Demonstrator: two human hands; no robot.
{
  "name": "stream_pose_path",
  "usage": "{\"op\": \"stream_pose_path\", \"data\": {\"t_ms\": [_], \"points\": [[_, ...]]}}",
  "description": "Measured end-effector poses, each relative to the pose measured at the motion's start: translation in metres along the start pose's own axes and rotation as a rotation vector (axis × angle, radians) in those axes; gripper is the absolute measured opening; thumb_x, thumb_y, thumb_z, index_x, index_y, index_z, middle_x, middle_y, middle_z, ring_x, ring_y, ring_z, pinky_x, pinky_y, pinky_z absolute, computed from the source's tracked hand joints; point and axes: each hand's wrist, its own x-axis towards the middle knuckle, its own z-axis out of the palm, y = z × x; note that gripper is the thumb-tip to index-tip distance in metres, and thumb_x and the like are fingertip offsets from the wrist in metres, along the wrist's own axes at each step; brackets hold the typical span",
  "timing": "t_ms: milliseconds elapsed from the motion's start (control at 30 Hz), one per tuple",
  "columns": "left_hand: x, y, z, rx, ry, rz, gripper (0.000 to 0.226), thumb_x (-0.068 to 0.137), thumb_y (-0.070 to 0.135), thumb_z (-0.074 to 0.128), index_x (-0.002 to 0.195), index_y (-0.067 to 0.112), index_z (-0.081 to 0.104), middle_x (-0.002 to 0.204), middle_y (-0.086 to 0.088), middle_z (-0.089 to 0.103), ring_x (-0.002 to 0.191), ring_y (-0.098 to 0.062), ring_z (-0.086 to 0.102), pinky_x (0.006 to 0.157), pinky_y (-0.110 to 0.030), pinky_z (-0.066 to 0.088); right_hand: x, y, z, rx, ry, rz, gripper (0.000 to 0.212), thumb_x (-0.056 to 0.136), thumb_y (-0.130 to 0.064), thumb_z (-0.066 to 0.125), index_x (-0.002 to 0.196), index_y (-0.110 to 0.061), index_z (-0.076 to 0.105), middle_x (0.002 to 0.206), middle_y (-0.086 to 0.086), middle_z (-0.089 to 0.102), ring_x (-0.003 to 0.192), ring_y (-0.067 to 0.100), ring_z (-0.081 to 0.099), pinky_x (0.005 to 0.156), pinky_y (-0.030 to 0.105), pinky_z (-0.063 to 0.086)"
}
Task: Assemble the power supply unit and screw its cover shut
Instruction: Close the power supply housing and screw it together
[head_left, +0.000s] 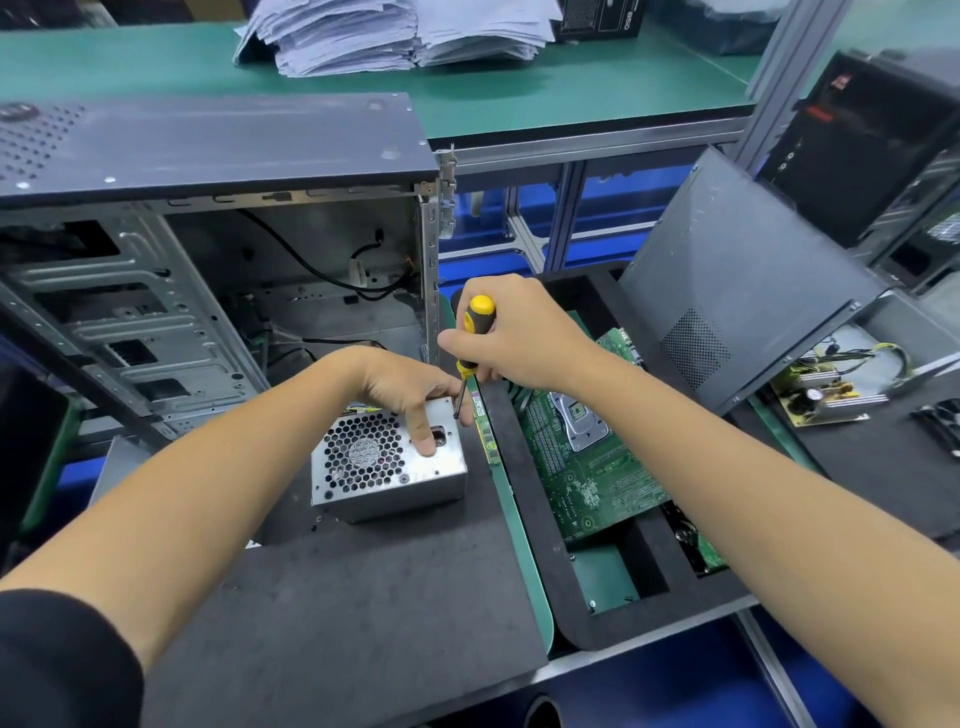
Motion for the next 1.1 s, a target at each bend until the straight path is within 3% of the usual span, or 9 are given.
{"op": "stream_pose_path", "data": {"t_ms": [200, 333, 533, 633, 733, 833, 933, 1000, 1100], "points": [[-0.003, -0.009, -0.002, -0.089, 0.015, 0.005, 0.048, 0.084, -0.007, 0.065, 0.126, -0.003, 0.044, 0.094, -0.013, 0.058, 0.075, -0.017, 0.060, 0.067, -0.029, 0.049, -0.001, -0.002, -0.002, 0.000, -0.013, -0.004, 0.026, 0.086, -0.023, 0.067, 0.083, 0.002, 0.060, 0.073, 0.016, 0.066, 0.064, 0.028, 0.066, 0.067, 0.045, 0.056], [-0.001, -0.013, -0.002, -0.115, 0.011, 0.037, 0.032, 0.089, -0.005, 0.060, 0.118, 0.006, 0.053, 0.093, -0.014, 0.060, 0.080, -0.023, 0.055, 0.071, -0.035, 0.041, 0.002, -0.001, 0.000, -0.020, -0.011, -0.016, 0.024, 0.084, -0.018, 0.065, 0.081, 0.005, 0.058, 0.071, 0.018, 0.064, 0.066, 0.032, 0.063, 0.064, 0.042, 0.054], [-0.002, -0.016, -0.003, -0.152, 0.014, 0.029, 0.034, 0.085, -0.004, 0.064, 0.112, 0.014, 0.056, 0.088, -0.006, 0.059, 0.077, -0.023, 0.052, 0.067, -0.032, 0.042, 0.005, 0.012, 0.012, -0.086, -0.073, 0.053, 0.026, 0.080, -0.020, 0.063, 0.073, 0.003, 0.053, 0.062, 0.009, 0.049, 0.057, 0.019, 0.040, 0.055, 0.033, 0.039], [-0.005, -0.015, -0.002, -0.155, 0.023, 0.034, 0.047, 0.074, 0.007, 0.071, 0.117, 0.010, 0.053, 0.100, -0.007, 0.059, 0.082, -0.021, 0.057, 0.077, -0.037, 0.044, 0.004, 0.021, 0.022, -0.103, -0.130, 0.095, 0.027, 0.081, -0.022, 0.063, 0.066, -0.005, 0.048, 0.058, 0.006, 0.047, 0.054, 0.019, 0.037, 0.052, 0.027, 0.032], [-0.004, -0.017, -0.002, -0.143, 0.064, 0.047, 0.055, 0.074, 0.004, 0.071, 0.124, 0.004, 0.049, 0.123, -0.015, 0.055, 0.107, -0.027, 0.059, 0.095, -0.042, 0.048, 0.003, 0.030, 0.034, -0.141, -0.239, 0.140, 0.030, 0.085, -0.025, 0.061, 0.065, -0.004, 0.054, 0.057, 0.007, 0.056, 0.048, 0.015, 0.045, 0.045, 0.023, 0.034], [-0.005, -0.018, -0.003, -0.166, 0.050, 0.030, 0.050, 0.079, -0.008, 0.069, 0.123, 0.003, 0.048, 0.107, -0.015, 0.060, 0.091, -0.025, 0.061, 0.082, -0.035, 0.051, 0.003, 0.038, 0.046, -0.185, -0.327, 0.197, 0.036, 0.084, -0.019, 0.063, 0.054, -0.007, 0.047, 0.048, 0.004, 0.044, 0.043, 0.016, 0.039, 0.044, 0.025, 0.029], [-0.004, -0.018, -0.002, -0.173, 0.064, 0.018, 0.057, 0.078, -0.011, 0.069, 0.128, -0.002, 0.043, 0.109, -0.022, 0.057, 0.090, -0.026, 0.058, 0.080, -0.037, 0.048, 0.004, 0.038, 0.055, -0.226, -0.400, 0.246, 0.042, 0.082, -0.018, 0.066, 0.052, -0.012, 0.038, 0.047, 0.001, 0.033, 0.044, 0.017, 0.032, 0.045, 0.025, 0.024], [-0.005, -0.016, -0.001, -0.180, 0.071, 0.015, 0.060, 0.077, -0.011, 0.069, 0.129, -0.004, 0.041, 0.113, -0.027, 0.055, 0.094, -0.028, 0.056, 0.082, -0.039, 0.047, 0.006, 0.037, 0.058, -0.227, -0.414, 0.281, 0.041, 0.081, -0.018, 0.066, 0.052, -0.012, 0.039, 0.047, 0.003, 0.039, 0.045, 0.018, 0.036, 0.047, 0.025, 0.028], [-0.006, -0.014, -0.002, -0.188, 0.066, 0.001, 0.063, 0.075, -0.009, 0.072, 0.129, -0.003, 0.040, 0.110, -0.021, 0.056, 0.094, -0.027, 0.055, 0.082, -0.039, 0.046, 0.008, 0.035, 0.060, -0.199, -0.421, 0.333, 0.037, 0.080, -0.016, 0.065, 0.049, -0.011, 0.045, 0.061, 0.012, 0.067, 0.052, 0.020, 0.054, 0.053, 0.027, 0.041]]}}
